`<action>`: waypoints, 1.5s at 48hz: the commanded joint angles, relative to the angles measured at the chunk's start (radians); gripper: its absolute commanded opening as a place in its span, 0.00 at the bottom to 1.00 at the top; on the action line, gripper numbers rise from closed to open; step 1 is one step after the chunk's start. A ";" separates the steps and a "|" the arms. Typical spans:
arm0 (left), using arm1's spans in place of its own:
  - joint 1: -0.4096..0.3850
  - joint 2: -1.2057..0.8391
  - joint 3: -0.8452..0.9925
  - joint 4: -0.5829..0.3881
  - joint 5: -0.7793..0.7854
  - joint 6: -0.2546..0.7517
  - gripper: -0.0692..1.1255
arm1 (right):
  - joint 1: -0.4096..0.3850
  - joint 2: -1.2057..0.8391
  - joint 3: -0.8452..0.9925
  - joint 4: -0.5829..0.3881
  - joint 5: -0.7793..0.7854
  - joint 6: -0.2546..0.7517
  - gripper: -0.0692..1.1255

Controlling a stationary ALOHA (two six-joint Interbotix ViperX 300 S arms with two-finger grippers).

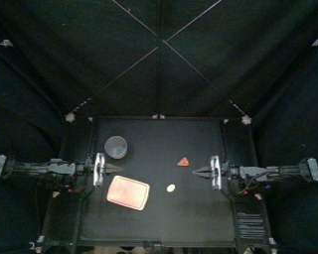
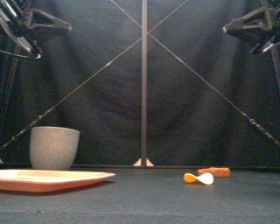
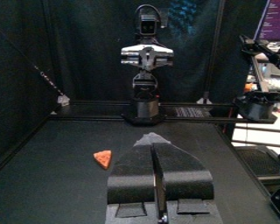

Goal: Pick the pie then place it on the pink plate
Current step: Pick the pie

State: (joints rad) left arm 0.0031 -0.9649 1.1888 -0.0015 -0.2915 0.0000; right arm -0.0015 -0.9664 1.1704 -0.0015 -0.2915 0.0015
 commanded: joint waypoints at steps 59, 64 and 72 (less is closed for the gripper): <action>0.109 0.098 -0.072 -0.021 -0.025 0.002 0.04 | -0.311 0.623 -0.489 -0.140 0.992 0.005 0.95; 0.109 0.098 -0.066 -0.023 -0.029 0.002 0.04 | -0.311 0.735 -0.561 -0.153 1.114 -0.101 0.95; 0.115 0.098 -0.057 -0.021 -0.040 0.002 0.04 | -0.310 0.893 -0.627 -0.035 1.147 -0.311 0.95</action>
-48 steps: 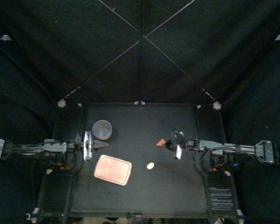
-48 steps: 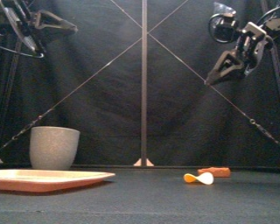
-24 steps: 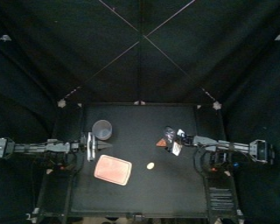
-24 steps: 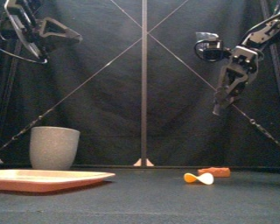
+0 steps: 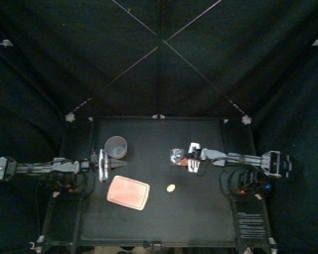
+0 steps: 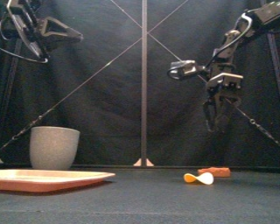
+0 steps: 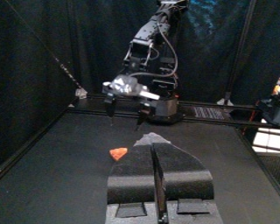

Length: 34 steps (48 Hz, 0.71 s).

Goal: Pick the pie then place it on the pink plate
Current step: Pick the pie

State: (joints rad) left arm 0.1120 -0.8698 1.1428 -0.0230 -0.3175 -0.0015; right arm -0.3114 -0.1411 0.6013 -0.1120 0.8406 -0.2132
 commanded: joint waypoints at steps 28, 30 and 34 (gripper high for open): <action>0.034 0.003 0.021 -0.003 -0.023 0.003 0.04 | -0.092 0.255 -0.115 0.170 0.012 -0.362 0.95; 0.035 0.003 0.021 -0.003 -0.031 0.003 0.04 | -0.098 0.259 -0.112 0.173 0.005 -0.371 0.94; 0.037 0.003 0.021 -0.003 -0.037 0.003 0.04 | -0.103 0.273 -0.103 0.169 -0.017 -0.376 0.94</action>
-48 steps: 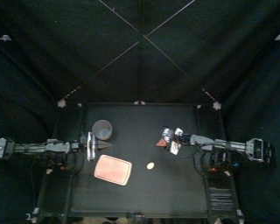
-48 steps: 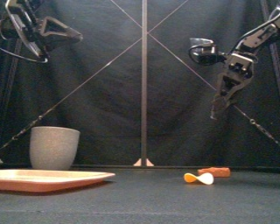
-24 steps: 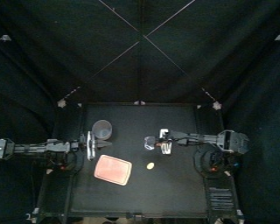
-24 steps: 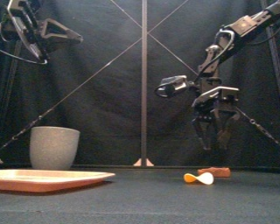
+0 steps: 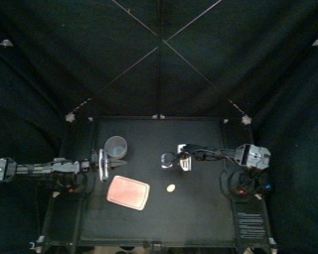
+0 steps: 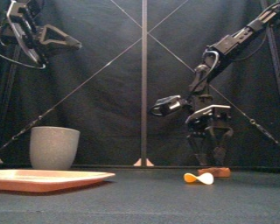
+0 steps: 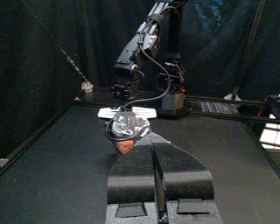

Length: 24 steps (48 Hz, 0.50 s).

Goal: Pick the pie then place it on the pink plate
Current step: Pick the pie

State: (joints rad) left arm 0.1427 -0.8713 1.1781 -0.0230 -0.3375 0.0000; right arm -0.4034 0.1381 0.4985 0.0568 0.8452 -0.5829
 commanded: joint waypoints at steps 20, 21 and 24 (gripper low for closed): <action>0.006 0.005 -0.014 -0.003 -0.049 0.000 0.04 | -0.037 0.012 0.029 -0.008 -0.058 -0.002 0.78; 0.005 0.003 -0.014 -0.003 -0.049 0.000 0.04 | -0.038 0.011 0.031 -0.008 -0.058 -0.002 0.77; 0.006 0.003 -0.014 -0.003 -0.049 0.000 0.04 | -0.037 0.009 0.038 -0.008 -0.060 0.003 0.69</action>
State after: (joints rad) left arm 0.1442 -0.8698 1.1781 -0.0230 -0.3774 0.0000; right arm -0.4357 0.1733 0.5338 0.0460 0.7839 -0.5829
